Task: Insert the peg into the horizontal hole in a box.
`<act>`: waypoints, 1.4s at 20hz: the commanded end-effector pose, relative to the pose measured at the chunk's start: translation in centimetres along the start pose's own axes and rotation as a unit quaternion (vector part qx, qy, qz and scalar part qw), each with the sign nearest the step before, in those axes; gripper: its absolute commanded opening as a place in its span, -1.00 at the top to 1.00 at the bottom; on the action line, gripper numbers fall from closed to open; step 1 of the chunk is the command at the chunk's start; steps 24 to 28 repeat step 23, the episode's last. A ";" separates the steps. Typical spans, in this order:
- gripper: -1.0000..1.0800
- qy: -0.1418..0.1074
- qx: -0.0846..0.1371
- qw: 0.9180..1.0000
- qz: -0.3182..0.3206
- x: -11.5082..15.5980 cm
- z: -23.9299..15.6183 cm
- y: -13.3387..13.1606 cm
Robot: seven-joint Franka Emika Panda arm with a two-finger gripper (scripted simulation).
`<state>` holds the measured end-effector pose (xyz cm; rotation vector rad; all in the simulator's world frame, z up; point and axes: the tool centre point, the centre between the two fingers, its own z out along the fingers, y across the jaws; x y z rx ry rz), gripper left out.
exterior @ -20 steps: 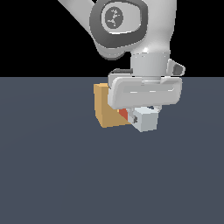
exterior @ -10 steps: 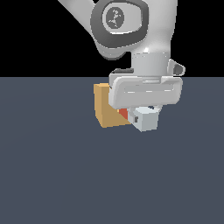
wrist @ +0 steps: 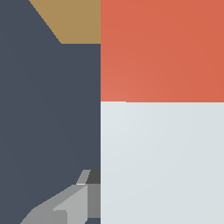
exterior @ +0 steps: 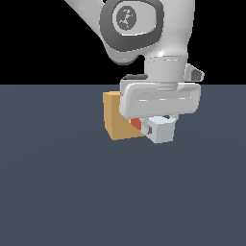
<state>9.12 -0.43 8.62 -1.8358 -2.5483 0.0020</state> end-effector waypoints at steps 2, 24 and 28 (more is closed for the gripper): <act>1.00 0.000 0.000 1.000 0.000 0.1 0.0 0.0; 1.00 -0.001 -0.003 1.000 0.000 8.9 -0.3 0.1; 1.00 -0.001 -0.003 1.000 0.000 8.9 -0.3 0.1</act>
